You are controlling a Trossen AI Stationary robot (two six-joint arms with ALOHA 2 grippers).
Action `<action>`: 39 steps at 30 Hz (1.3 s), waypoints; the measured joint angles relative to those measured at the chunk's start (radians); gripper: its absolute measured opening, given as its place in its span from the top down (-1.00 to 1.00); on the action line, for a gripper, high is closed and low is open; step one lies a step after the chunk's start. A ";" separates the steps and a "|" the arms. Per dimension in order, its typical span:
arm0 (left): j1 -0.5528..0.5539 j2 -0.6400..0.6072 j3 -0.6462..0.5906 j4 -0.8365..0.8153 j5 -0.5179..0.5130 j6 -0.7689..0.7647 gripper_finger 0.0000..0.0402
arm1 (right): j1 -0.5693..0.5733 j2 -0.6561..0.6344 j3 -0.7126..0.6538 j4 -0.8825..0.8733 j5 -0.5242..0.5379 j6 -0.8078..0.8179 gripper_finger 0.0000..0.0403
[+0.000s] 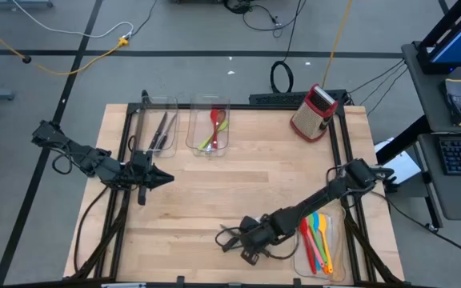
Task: Pick & Place Kitchen Items
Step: Put the black knife into the top left transparent bin
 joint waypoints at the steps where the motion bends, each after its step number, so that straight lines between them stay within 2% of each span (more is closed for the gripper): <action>1: 0.000 0.000 0.000 0.000 0.000 0.000 0.88 | 0.001 -0.021 0.000 0.003 -0.011 0.000 0.75; 9: 0.000 0.000 0.000 0.006 0.002 -0.007 0.88 | -0.001 -0.173 0.002 0.124 -0.033 0.003 0.75; 14: 0.000 0.000 0.000 0.004 0.003 0.001 0.88 | -0.012 -0.253 0.004 0.216 0.004 -0.008 0.75; 18: 0.000 0.000 0.000 0.004 0.020 0.028 0.88 | -0.037 -0.290 0.004 0.288 0.058 -0.062 0.75; 27: -0.001 0.000 0.000 0.006 0.021 0.043 0.88 | -0.151 -0.303 0.004 0.441 0.053 -0.232 0.75; 34: 0.008 0.000 0.000 0.026 0.018 0.040 0.85 | -0.295 -0.303 0.004 0.551 -0.050 -0.347 0.75; 39: 0.034 0.008 0.000 0.074 0.013 0.050 0.67 | -0.396 -0.302 0.004 0.598 -0.133 -0.404 0.75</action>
